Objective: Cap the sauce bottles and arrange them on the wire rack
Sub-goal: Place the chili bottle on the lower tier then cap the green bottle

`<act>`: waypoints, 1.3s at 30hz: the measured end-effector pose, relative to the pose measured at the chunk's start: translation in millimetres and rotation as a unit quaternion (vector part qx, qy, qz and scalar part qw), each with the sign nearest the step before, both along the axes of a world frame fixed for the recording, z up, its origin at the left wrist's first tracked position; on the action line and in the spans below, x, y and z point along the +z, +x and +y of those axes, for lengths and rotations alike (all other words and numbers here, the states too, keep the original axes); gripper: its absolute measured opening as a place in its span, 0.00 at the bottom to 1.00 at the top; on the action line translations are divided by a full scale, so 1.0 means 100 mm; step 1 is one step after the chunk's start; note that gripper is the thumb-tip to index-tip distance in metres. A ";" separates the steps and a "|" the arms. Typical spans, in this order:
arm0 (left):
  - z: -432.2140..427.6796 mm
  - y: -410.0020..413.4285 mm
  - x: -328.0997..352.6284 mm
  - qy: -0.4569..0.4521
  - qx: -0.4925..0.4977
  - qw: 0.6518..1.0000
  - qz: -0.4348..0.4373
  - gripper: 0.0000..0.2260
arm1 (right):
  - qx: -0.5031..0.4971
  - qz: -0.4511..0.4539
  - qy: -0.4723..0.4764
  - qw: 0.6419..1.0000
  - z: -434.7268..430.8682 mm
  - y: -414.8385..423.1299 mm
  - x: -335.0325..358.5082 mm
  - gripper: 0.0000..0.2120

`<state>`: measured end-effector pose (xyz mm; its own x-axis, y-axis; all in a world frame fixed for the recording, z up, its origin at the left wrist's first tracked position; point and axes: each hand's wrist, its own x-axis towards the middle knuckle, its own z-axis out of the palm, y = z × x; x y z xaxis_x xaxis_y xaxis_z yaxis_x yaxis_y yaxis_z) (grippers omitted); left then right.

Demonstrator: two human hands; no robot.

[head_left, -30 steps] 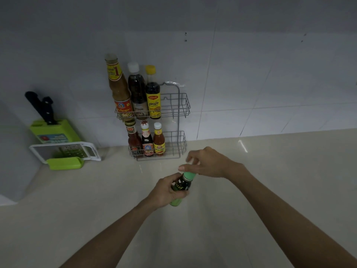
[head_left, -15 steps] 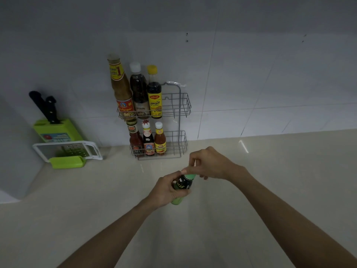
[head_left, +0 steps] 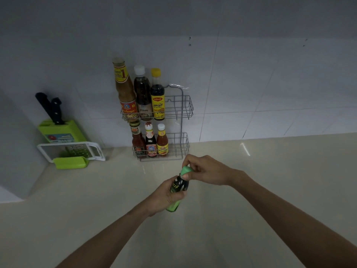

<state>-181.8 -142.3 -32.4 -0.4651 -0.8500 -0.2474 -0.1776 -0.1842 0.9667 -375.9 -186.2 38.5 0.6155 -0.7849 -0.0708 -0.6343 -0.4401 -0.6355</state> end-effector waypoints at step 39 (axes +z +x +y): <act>-1.48 0.32 -0.40 -0.072 0.192 0.973 -0.105 0.44 | -0.359 -0.229 0.010 0.905 -1.49 0.70 -0.94 0.24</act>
